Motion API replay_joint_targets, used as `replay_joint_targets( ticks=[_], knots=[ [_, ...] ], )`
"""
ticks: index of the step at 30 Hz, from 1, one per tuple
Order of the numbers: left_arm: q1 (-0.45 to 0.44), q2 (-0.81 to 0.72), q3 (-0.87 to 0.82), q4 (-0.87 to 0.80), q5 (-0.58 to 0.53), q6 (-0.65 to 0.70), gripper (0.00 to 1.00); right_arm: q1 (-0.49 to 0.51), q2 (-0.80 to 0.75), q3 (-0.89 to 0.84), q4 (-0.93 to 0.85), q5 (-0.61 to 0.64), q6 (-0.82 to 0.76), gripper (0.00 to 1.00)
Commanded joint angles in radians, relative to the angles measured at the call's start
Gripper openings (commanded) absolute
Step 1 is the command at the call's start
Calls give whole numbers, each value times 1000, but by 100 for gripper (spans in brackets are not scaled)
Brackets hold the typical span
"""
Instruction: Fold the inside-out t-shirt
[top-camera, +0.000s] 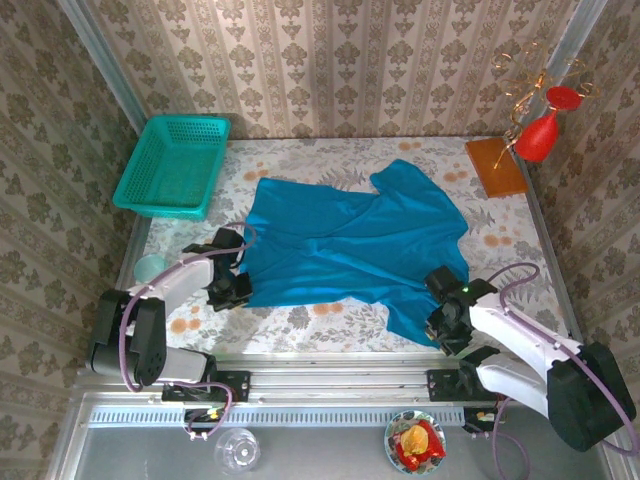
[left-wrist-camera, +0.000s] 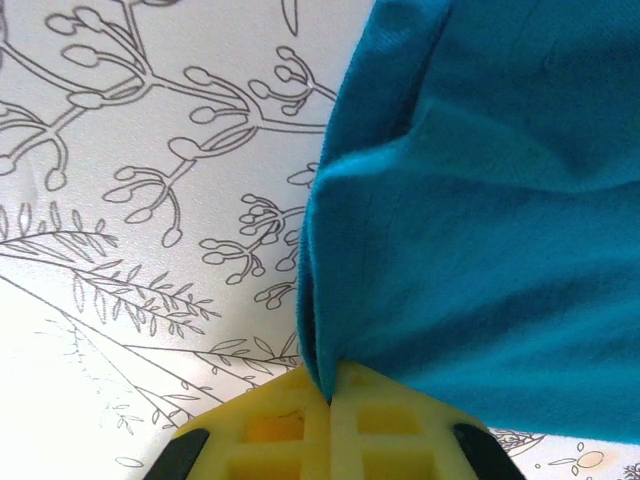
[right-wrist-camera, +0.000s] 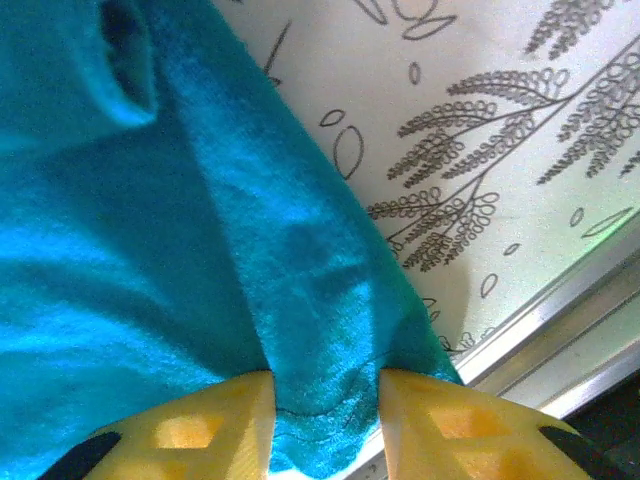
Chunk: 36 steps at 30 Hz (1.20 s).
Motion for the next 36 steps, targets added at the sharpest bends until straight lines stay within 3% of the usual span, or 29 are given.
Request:
replay_joint_targets(
  ticks=[1,7,15,19,23,28,31,36],
  knots=[
    [12,-21,-1,-15,5,22,0,5,17,-25,75,2,50,26],
    [21,-49,42,-29,5,46,0,4,-66,34,5,61,24,0],
    [119,-191,311,-125,1,171,0,-95,-198,294,85,159,-276,0],
    [173,-234,524,-137,53,255,0,-207,-205,538,116,193,-506,0],
    [177,-227,693,-87,129,303,0,-320,-156,924,68,337,-741,0],
    [179,-227,753,66,233,272,0,-337,-74,1352,88,518,-933,0],
    [205,-199,905,68,252,287,0,-337,-72,1377,158,506,-933,0],
    [240,-64,1463,-112,206,377,0,-338,-65,1150,270,371,-769,0]
  ],
)
